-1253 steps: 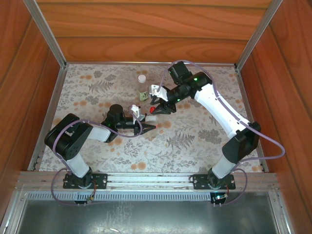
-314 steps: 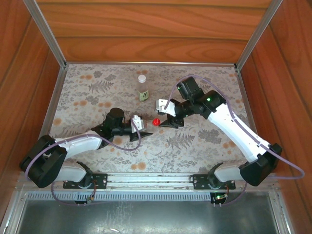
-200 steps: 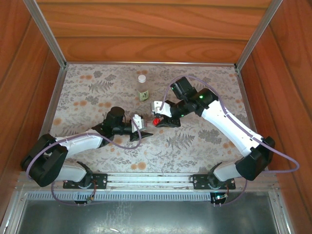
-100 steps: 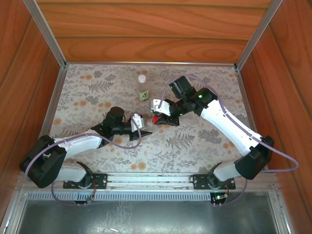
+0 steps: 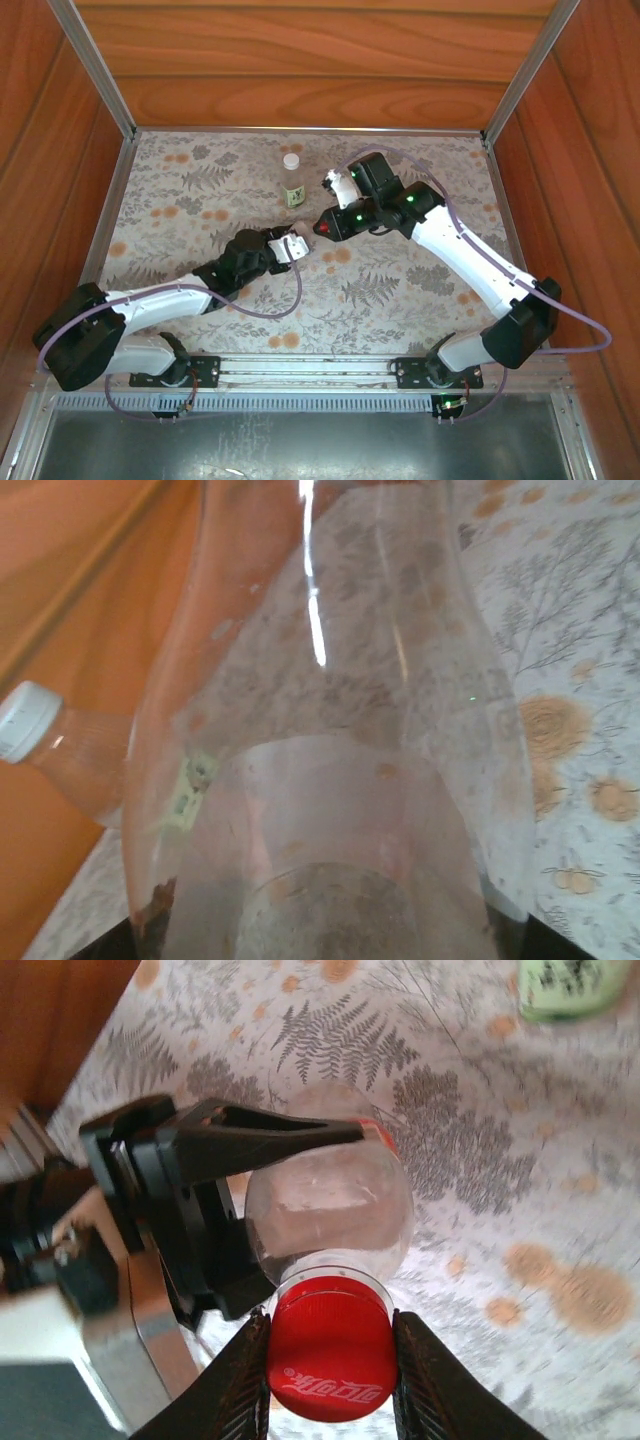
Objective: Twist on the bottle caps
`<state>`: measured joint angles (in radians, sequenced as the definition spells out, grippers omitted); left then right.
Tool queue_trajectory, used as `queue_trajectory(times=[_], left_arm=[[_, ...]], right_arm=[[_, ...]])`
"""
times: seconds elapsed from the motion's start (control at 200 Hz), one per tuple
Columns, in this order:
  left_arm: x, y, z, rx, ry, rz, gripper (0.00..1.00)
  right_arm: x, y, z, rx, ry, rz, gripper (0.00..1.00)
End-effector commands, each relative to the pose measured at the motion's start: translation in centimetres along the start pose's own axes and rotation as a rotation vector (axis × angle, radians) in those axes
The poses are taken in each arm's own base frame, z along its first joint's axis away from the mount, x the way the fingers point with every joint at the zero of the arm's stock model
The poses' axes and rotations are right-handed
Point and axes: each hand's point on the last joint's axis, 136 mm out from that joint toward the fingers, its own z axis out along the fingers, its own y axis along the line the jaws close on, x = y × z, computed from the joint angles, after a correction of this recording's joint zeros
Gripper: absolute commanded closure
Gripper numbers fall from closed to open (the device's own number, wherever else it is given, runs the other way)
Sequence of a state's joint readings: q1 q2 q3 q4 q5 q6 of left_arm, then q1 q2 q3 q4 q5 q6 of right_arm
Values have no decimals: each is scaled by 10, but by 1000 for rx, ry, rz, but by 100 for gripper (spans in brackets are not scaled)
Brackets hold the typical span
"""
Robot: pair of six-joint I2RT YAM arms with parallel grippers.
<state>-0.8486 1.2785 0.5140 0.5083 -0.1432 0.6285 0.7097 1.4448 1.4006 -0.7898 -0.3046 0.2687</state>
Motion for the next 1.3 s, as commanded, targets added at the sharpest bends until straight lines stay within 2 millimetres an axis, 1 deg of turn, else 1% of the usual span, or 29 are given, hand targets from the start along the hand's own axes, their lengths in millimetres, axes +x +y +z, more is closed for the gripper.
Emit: queue_trajectory(times=[0.0, 0.07, 0.13, 0.18, 0.22, 0.26, 0.285, 0.305, 0.32, 0.4, 0.47, 0.505, 0.595, 0.69, 0.735, 0.84, 0.955, 1.065, 1.145, 1.294], left_arm=[[-7, 20, 4, -139, 38, 112, 53], [-7, 15, 5, -129, 43, 126, 53], [-5, 11, 5, -116, 40, 116, 53], [-3, 5, 3, -91, 28, 105, 53], [-2, 0, 2, -59, 10, 89, 53], [-2, -6, -1, -12, -21, 65, 53], [-2, -11, -2, 25, -43, 46, 53], [-2, -16, -4, 62, -65, 28, 53], [-3, -20, -5, 96, -83, 15, 53], [-5, -35, -12, 230, -134, -59, 53], [-10, -46, -20, 336, -177, -104, 53], [-14, -50, -25, 389, -200, -129, 52], [-19, -58, -32, 491, -231, -181, 52], [-21, -67, -36, 578, -238, -209, 52], [-22, -72, -37, 618, -244, -225, 52], [-26, -76, -40, 678, -264, -259, 52], [-30, -77, -43, 713, -284, -273, 52], [-33, -77, -45, 739, -299, -287, 52], [-33, -77, -44, 747, -298, -294, 52], [-33, -78, -43, 758, -298, -300, 52]], right_arm=[[3, -9, 8, 10, 44, 355, 100], [2, -9, 8, 0, 43, 386, 99], [-1, -9, 5, -6, 31, 371, 94], [-6, -9, 1, -10, 10, 315, 85], [-10, -6, -3, -19, -16, 242, 71], [-13, -2, -6, -37, -42, 144, 58], [-15, 2, -8, -57, -61, 53, 49], [-17, 6, -11, -69, -82, -24, 44], [-16, 8, -12, -77, -91, -73, 42], [-11, 20, -20, -130, -154, -378, 38], [-5, 19, -25, -104, -198, -574, 37], [1, 22, -28, -109, -210, -664, 34], [18, 32, -33, -159, -233, -865, 35], [32, 38, -37, -198, -204, -982, 36], [39, 42, -38, -220, -182, -1026, 38], [49, 47, -40, -255, -147, -1094, 44], [62, 50, -38, -301, -95, -1143, 45], [68, 50, -33, -320, -50, -1163, 47], [67, 49, -29, -325, -37, -1158, 51], [61, 51, -24, -327, -36, -1154, 56]])
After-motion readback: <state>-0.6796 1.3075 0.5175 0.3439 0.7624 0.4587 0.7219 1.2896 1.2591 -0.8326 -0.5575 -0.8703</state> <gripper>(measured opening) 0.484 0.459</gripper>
